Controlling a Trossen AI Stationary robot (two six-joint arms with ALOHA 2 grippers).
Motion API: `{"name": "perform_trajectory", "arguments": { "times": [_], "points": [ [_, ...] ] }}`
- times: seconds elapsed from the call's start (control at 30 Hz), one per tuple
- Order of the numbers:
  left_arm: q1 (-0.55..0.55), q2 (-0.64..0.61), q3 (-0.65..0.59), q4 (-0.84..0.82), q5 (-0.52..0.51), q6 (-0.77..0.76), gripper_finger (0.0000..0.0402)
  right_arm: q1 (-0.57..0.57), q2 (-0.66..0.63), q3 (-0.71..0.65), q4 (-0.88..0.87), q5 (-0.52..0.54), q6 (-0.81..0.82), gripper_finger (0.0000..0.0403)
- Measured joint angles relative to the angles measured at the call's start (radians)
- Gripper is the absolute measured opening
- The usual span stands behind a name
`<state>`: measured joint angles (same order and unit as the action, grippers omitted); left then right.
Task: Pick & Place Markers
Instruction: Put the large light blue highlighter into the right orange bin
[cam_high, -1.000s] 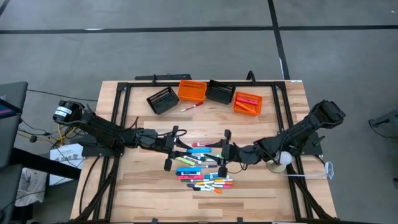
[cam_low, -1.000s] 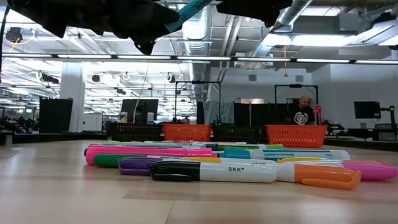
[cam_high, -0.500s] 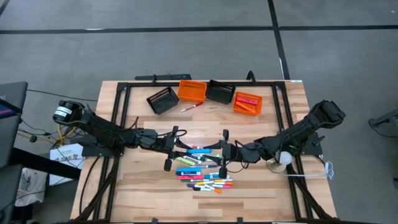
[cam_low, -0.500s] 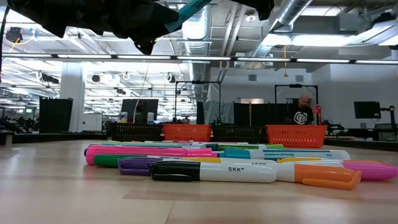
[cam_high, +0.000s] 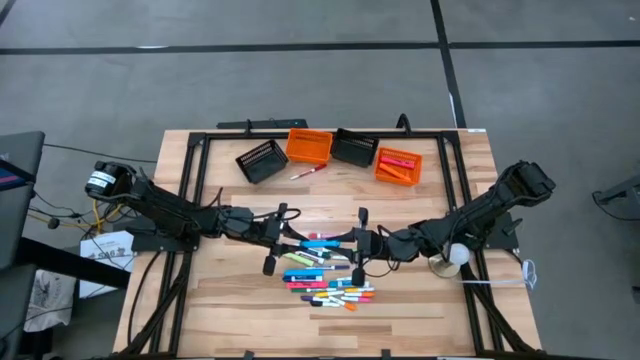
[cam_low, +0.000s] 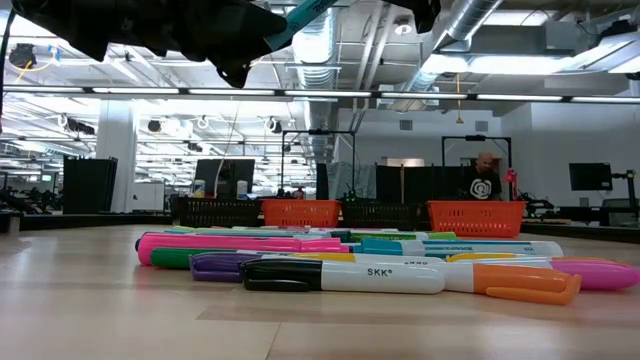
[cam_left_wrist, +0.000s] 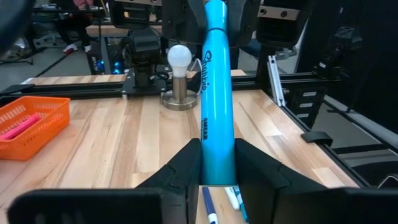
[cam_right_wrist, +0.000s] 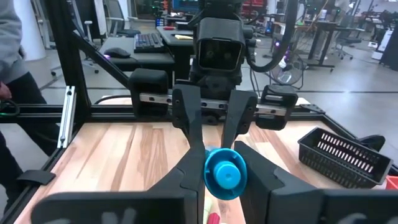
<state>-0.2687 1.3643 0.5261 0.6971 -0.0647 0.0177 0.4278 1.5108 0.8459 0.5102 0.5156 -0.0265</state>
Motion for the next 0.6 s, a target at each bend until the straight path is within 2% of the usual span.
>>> {"name": "perform_trajectory", "arguments": {
  "times": [0.13, 0.3, 0.6],
  "points": [
    [0.0, 0.0, 0.0, 0.0, 0.006, 0.001, 0.0104, 0.0, 0.0, 0.0, 0.0, -0.001, 0.001, 0.0052],
    [0.002, 0.0, 0.0, 0.0, 0.006, 0.002, 0.0146, -0.005, 0.0, 0.0, 0.0, -0.001, 0.008, 0.0056],
    [0.003, 0.0, 0.0, -0.015, -0.09, 0.026, 0.0209, -0.005, 0.0, 0.0, -0.012, -0.001, 0.008, 0.0056]
  ]
}}
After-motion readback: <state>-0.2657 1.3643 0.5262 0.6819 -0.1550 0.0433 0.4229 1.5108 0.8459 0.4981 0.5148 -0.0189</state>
